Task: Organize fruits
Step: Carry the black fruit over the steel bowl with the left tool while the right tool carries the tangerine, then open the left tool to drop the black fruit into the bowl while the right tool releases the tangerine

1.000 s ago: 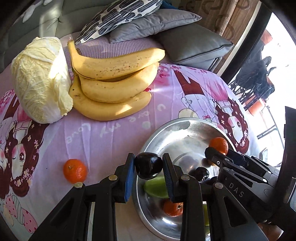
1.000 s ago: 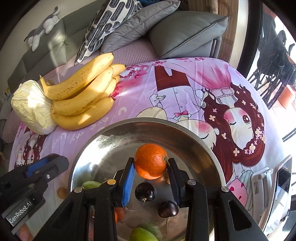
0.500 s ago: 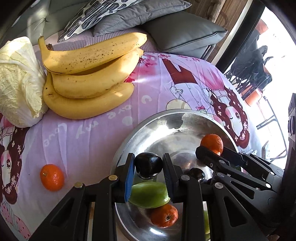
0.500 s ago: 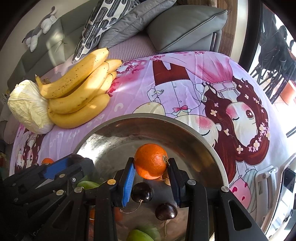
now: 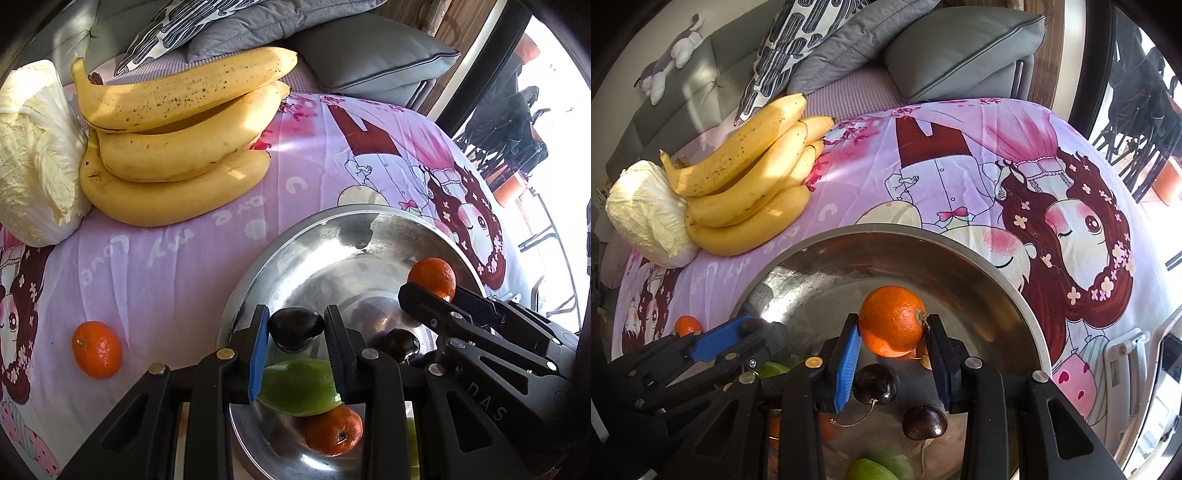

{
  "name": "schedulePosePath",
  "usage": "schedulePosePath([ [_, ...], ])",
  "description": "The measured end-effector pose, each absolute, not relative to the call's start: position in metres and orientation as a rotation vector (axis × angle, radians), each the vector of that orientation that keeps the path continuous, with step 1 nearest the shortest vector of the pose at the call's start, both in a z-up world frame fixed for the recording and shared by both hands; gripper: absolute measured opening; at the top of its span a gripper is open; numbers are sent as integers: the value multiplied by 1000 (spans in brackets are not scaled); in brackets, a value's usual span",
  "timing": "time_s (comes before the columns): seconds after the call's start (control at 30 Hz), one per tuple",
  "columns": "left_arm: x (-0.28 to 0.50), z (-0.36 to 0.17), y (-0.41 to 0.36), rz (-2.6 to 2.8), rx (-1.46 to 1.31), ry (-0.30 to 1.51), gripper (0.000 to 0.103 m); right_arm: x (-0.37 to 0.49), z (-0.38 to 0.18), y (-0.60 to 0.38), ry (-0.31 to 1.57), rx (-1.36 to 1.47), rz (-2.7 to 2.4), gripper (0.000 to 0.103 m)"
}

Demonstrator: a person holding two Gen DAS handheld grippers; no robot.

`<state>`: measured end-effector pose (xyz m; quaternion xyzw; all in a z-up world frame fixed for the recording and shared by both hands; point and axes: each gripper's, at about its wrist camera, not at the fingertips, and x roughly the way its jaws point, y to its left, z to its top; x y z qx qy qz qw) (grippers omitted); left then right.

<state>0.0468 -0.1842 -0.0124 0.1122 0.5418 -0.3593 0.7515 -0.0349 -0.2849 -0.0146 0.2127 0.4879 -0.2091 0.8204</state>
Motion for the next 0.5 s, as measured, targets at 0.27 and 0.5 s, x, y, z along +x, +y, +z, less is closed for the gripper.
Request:
schedulePosePath([
  [0.27,48,-17,-184,-778,241,1202,31,-35,-14,-285,1038,455,-442,38],
  [0.5,49,-16,-182,-777,226,1209,33,-34,-12,-284,1023,457,-434,38],
])
